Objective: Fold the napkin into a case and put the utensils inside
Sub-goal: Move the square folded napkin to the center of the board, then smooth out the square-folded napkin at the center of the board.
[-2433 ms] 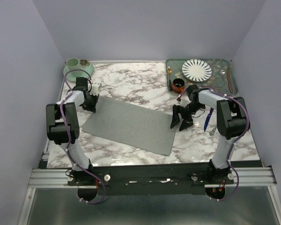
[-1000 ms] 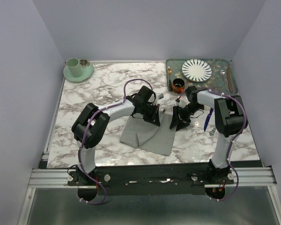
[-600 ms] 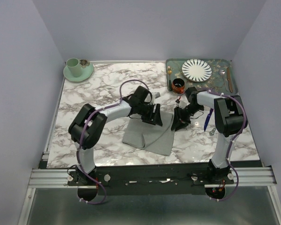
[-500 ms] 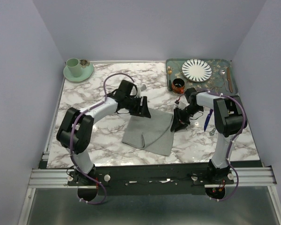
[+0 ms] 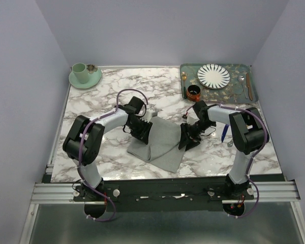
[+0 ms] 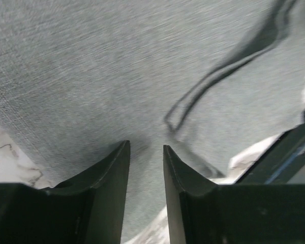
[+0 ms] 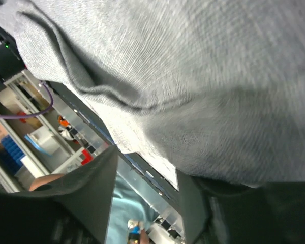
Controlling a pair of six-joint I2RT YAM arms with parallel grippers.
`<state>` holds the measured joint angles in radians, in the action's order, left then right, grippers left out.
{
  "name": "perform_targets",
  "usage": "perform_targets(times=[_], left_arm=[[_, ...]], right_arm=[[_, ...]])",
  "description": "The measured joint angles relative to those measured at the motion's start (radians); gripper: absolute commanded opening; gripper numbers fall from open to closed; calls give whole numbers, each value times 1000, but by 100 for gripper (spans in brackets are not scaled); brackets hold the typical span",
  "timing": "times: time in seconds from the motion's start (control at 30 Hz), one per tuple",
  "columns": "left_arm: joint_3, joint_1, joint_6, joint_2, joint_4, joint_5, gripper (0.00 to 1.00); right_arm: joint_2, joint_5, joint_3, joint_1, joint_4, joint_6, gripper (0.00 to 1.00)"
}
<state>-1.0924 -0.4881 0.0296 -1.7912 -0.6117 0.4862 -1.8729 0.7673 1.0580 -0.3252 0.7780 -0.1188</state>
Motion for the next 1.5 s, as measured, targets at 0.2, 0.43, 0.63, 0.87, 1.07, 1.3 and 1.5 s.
perform_targets(times=[0.2,0.43,0.63,0.87,1.07,1.3,1.5], left_arm=[[-188,14,101,-119,-96,-71,40],[-399,117,304,-235,-107,-90,61],[-389,170,424,-163,-122,-4,68],[-301,161,382,-84,-98,66,74],[-249,180,317,-85,-69,71,76],[-229,207,265,-93,-35,73,75],[-219,223,250,-101,-30,122,70]], right_arm=[[132,-14,4,20,84,71,73],[180,-44,99,40,129,129,71],[108,-92,232,51,99,134,65],[-36,-100,323,52,44,67,57],[-106,-95,342,52,15,7,57],[-160,-96,364,52,-3,-29,56],[-191,-96,379,52,-11,-42,55]])
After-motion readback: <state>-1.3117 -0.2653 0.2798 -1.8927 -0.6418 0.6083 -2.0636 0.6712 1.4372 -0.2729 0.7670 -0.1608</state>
